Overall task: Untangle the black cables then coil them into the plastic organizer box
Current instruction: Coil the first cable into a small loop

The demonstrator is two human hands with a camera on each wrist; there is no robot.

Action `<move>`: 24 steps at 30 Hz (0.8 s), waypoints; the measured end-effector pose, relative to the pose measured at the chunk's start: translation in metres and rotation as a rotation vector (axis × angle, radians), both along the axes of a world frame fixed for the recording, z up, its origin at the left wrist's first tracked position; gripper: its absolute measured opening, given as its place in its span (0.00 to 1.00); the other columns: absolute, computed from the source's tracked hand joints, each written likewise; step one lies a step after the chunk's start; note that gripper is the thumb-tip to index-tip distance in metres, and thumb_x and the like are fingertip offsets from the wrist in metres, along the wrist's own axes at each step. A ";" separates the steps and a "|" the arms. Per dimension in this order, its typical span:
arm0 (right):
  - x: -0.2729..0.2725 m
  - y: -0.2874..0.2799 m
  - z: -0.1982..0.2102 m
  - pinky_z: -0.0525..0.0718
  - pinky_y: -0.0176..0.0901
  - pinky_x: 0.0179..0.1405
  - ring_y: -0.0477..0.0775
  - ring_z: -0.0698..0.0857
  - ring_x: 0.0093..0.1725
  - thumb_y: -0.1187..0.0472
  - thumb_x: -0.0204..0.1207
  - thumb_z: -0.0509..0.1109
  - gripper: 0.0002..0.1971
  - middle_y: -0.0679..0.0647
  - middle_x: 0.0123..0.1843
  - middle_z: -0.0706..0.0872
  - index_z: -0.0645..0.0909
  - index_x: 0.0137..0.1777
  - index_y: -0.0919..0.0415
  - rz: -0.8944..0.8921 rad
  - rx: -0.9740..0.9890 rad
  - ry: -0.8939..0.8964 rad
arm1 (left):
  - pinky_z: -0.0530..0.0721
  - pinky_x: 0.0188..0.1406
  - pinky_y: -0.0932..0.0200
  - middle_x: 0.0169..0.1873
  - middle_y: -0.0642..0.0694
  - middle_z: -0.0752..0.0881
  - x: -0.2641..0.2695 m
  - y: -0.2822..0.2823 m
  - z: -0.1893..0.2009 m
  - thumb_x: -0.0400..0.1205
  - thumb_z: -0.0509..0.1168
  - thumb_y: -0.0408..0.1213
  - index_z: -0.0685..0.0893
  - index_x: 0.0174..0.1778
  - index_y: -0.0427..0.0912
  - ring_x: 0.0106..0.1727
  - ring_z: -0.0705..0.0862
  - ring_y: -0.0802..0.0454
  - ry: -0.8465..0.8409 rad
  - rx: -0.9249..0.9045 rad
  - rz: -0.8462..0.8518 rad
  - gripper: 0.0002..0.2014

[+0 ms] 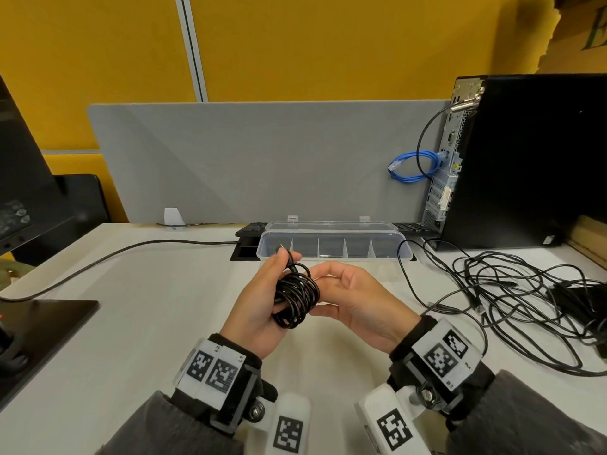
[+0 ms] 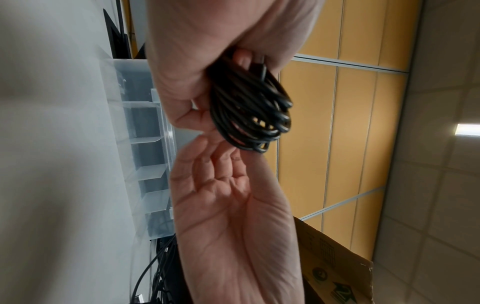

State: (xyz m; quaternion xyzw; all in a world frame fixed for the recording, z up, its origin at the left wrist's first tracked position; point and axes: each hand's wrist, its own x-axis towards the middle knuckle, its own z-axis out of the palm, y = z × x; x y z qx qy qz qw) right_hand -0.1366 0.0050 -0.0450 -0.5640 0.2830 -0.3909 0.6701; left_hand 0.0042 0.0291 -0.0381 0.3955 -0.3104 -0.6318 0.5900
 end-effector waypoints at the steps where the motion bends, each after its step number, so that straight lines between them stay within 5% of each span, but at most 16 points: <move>1: 0.000 0.000 0.000 0.82 0.46 0.49 0.52 0.85 0.40 0.72 0.75 0.67 0.07 0.55 0.39 0.87 0.80 0.44 0.59 -0.007 -0.004 0.017 | 0.78 0.35 0.55 0.67 0.28 0.77 0.000 0.000 -0.001 0.83 0.58 0.50 0.83 0.42 0.49 0.42 0.81 0.45 0.017 -0.002 -0.006 0.13; 2: 0.000 0.000 0.001 0.81 0.46 0.49 0.52 0.84 0.39 0.72 0.75 0.68 0.07 0.56 0.38 0.86 0.79 0.44 0.59 -0.009 0.001 0.020 | 0.79 0.34 0.56 0.65 0.28 0.78 0.001 -0.001 -0.002 0.83 0.58 0.50 0.83 0.42 0.49 0.42 0.82 0.45 0.029 -0.001 -0.016 0.12; 5: -0.002 -0.001 0.004 0.78 0.47 0.49 0.51 0.82 0.38 0.70 0.70 0.71 0.11 0.54 0.35 0.84 0.73 0.42 0.56 0.028 0.049 -0.019 | 0.78 0.34 0.57 0.37 0.39 0.81 0.001 0.001 0.000 0.82 0.58 0.49 0.82 0.41 0.47 0.34 0.80 0.50 0.079 0.001 -0.061 0.12; 8: -0.003 -0.001 0.006 0.75 0.45 0.48 0.47 0.81 0.33 0.72 0.73 0.68 0.16 0.47 0.29 0.82 0.68 0.34 0.52 0.055 0.088 -0.011 | 0.76 0.38 0.56 0.32 0.44 0.80 0.002 0.002 0.002 0.82 0.58 0.48 0.83 0.40 0.45 0.33 0.80 0.50 0.129 0.023 -0.081 0.13; 17: 0.000 0.007 0.011 0.74 0.45 0.48 0.47 0.80 0.36 0.63 0.78 0.64 0.16 0.45 0.29 0.80 0.70 0.28 0.51 0.006 0.093 0.090 | 0.84 0.26 0.59 0.37 0.42 0.82 -0.005 -0.001 -0.003 0.84 0.58 0.45 0.80 0.47 0.39 0.36 0.82 0.50 0.145 0.038 0.015 0.13; 20: -0.003 0.007 0.016 0.74 0.46 0.53 0.49 0.82 0.44 0.52 0.75 0.69 0.08 0.48 0.39 0.85 0.73 0.39 0.51 0.053 -0.006 0.112 | 0.87 0.38 0.52 0.49 0.33 0.85 -0.005 -0.004 -0.008 0.85 0.55 0.46 0.77 0.56 0.33 0.47 0.87 0.44 0.072 -0.016 0.056 0.18; 24: -0.006 0.011 0.015 0.80 0.40 0.51 0.50 0.84 0.43 0.75 0.66 0.76 0.23 0.56 0.41 0.87 0.72 0.51 0.50 0.147 -0.186 0.206 | 0.83 0.48 0.43 0.43 0.36 0.81 -0.005 -0.004 -0.011 0.86 0.53 0.47 0.76 0.50 0.39 0.45 0.85 0.43 -0.040 -0.070 0.080 0.15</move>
